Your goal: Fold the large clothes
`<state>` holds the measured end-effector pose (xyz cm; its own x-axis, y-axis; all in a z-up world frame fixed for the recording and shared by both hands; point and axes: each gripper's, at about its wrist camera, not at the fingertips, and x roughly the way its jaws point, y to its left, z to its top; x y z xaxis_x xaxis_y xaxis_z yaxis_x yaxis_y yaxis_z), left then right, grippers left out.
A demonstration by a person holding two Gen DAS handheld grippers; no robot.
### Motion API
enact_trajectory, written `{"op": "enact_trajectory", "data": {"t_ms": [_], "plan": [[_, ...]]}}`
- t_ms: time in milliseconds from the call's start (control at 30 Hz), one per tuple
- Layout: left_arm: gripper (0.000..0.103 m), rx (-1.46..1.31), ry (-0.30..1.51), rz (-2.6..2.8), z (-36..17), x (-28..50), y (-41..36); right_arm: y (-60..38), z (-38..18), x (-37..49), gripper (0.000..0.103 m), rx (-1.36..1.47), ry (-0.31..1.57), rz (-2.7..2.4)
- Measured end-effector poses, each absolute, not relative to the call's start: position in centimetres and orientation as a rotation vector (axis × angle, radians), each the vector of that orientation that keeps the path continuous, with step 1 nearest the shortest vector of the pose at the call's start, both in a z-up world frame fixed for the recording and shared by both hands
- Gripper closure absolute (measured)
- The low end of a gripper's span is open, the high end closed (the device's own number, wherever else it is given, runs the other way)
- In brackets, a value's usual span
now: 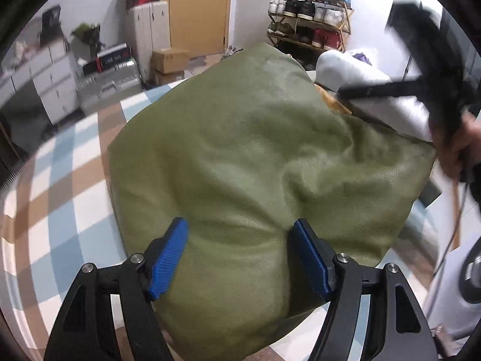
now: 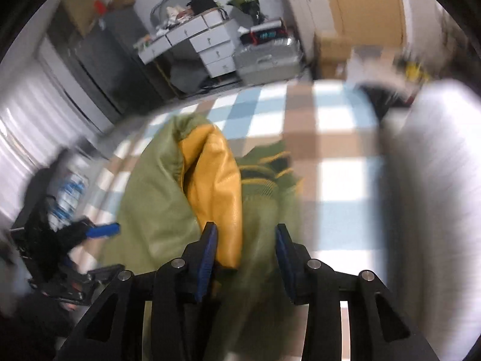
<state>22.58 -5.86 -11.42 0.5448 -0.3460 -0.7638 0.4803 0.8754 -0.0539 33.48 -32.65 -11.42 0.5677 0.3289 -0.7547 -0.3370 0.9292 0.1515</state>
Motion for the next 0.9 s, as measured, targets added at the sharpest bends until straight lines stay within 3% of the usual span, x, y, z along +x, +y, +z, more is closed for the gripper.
{"op": "enact_trajectory", "data": {"t_ms": [267,467,700,900], "plan": [[0.036,0.202,0.828,-0.448,-11.6,22.5,-5.3,-26.2,-6.9,35.5,0.064,-0.071,0.84,0.509],[0.036,0.236,0.81,-0.435,-11.8,23.3,-7.1,-21.5,-15.5,39.3,0.068,-0.313,1.019,0.316],[0.035,0.229,0.802,-0.421,-12.0,23.3,-7.0,-27.0,-12.2,34.1,0.067,-0.099,0.932,0.328],[0.035,0.235,0.798,-0.42,-12.0,22.9,-7.3,-28.0,-13.1,26.4,0.066,-0.173,0.942,0.297]]}}
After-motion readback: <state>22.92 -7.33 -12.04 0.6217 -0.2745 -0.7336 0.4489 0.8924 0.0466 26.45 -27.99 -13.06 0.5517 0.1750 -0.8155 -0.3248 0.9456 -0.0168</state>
